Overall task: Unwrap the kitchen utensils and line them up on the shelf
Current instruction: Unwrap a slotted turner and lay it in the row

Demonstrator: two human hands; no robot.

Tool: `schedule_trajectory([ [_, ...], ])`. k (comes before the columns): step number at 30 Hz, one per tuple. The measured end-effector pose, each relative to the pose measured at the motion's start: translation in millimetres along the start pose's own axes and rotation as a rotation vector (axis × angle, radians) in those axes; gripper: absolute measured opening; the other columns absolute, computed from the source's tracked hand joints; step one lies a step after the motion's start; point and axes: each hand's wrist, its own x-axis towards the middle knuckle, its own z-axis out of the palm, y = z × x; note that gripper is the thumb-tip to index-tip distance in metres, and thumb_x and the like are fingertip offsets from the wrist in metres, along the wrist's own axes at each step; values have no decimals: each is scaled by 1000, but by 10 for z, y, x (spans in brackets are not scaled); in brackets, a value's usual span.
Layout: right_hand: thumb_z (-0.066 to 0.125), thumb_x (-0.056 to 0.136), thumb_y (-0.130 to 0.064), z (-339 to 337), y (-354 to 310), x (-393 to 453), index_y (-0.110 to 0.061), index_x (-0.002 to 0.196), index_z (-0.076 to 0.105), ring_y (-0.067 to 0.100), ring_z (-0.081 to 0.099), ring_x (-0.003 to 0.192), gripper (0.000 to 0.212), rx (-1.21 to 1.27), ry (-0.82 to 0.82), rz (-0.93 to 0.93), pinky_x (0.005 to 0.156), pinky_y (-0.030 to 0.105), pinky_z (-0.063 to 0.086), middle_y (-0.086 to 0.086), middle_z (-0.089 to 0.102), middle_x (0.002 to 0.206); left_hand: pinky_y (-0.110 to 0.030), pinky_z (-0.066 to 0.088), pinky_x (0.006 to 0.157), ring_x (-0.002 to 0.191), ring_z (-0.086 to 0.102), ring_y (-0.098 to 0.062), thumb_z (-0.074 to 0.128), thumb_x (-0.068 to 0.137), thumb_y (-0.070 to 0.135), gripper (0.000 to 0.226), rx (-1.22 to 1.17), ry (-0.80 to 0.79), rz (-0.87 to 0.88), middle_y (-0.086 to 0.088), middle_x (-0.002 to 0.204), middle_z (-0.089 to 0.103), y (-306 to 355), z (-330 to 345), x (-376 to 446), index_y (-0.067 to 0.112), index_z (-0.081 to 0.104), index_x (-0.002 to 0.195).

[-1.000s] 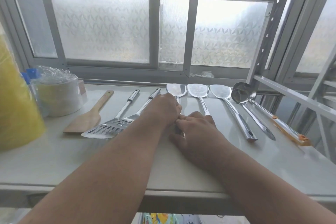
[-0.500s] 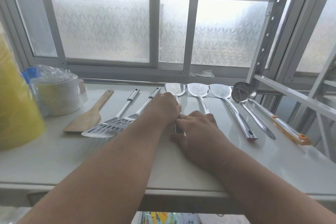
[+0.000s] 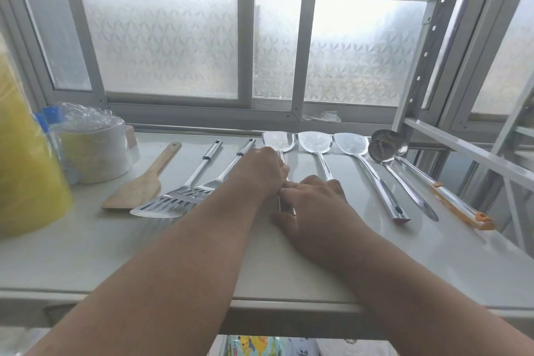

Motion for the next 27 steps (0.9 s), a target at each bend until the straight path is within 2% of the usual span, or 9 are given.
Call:
schedule_trajectory([
  [7,46,97,-50,-21,-15,-21,-32,86,48,15,44,109,21,-3,0,-8,100,41,30,-17,60,107,-33,41,66,75,58,-26,60,102,31,43,-7,-4,-4,-3,75,61,-9,-7,-21,24,56,60],
  [20,44,97,-50,0,-8,-18,-30,99,59,15,43,108,25,-8,3,4,102,44,32,-17,59,106,-33,40,66,78,58,-27,60,102,31,44,4,5,-10,-5,78,63,18,-6,-26,25,55,59],
  [27,43,97,-48,4,-5,-6,-29,93,57,15,43,107,24,4,13,12,102,44,32,-17,60,106,-33,38,63,76,53,-28,59,102,30,46,2,0,-16,-4,75,57,28,4,-12,25,51,56],
])
